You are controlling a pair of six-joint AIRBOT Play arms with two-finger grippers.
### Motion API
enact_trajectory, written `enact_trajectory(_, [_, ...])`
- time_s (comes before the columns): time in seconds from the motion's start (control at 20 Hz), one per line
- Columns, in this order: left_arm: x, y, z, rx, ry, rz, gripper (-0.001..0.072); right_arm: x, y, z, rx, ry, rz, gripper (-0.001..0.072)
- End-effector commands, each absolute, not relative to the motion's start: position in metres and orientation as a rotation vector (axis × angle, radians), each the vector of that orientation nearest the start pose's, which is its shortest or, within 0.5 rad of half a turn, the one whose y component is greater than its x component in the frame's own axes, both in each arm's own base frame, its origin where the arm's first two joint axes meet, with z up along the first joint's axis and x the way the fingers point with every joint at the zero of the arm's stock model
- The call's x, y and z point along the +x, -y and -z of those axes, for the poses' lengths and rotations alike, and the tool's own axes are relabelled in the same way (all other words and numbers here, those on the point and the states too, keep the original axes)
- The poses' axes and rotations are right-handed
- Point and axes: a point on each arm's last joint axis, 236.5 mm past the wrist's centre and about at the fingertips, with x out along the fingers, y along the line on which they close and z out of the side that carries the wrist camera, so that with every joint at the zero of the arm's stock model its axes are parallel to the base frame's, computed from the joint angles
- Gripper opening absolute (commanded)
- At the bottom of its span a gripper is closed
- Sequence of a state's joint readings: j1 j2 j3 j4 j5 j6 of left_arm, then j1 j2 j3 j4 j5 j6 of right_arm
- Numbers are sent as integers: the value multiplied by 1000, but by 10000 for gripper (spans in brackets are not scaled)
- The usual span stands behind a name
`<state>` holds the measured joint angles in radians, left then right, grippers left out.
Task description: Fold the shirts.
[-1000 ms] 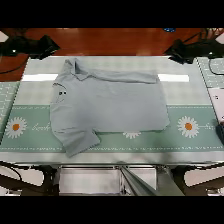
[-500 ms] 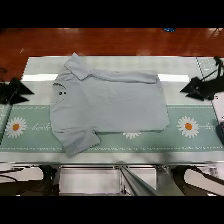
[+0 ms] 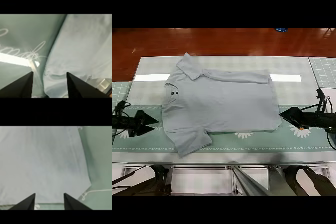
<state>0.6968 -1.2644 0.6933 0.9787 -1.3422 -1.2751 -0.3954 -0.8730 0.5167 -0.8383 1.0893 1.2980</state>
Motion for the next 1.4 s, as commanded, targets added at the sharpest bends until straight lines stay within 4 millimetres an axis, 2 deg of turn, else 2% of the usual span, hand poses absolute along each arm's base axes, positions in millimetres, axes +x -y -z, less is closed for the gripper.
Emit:
enact_trajectory(0.0, [229,-9,95,-965,-1546,43,509,271,-42,28,773,-1153,-140,406])
enact_trajectory(0.25, [251,23,97,-890,-1513,120,509,272,-46,25,794,-1147,-154,406])
enact_trajectory(0.4, [253,41,105,-863,-1544,156,508,285,-30,20,814,-1082,-105,406])
enact_trajectory(0.45, [249,48,109,-860,-1579,175,444,288,-16,16,825,-1055,-68,406])
enact_trajectory(0.5, [244,54,113,-858,-1613,194,236,290,5,14,840,-1028,-13,406])
enact_trajectory(0.55, [240,60,115,-846,-1639,225,65,286,25,17,852,-1014,49,406])
enact_trajectory(0.6, [238,62,114,-829,-1650,257,57,273,41,26,863,-1044,107,406])
enact_trajectory(0.65, [238,63,112,-819,-1649,271,56,256,44,38,881,-1103,141,406])
enact_trajectory(0.75, [243,62,107,-803,-1637,292,19,224,22,62,918,-1237,117,406])
enact_trajectory(0.8, [247,61,104,-799,-1630,296,19,216,9,69,946,-1269,94,406])
enact_trajectory(0.95, [257,58,99,-791,-1606,297,18,205,-17,88,949,-1353,39,406])
enact_trajectory(1.0, [257,58,99,-789,-1604,298,18,207,-21,93,947,-1369,30,406])
enact_trajectory(1.1, [258,58,99,-789,-1604,298,18,223,-27,100,993,-1348,26,406])
enact_trajectory(1.35, [261,56,100,-782,-1591,289,18,285,-51,109,1032,-1314,-46,393])
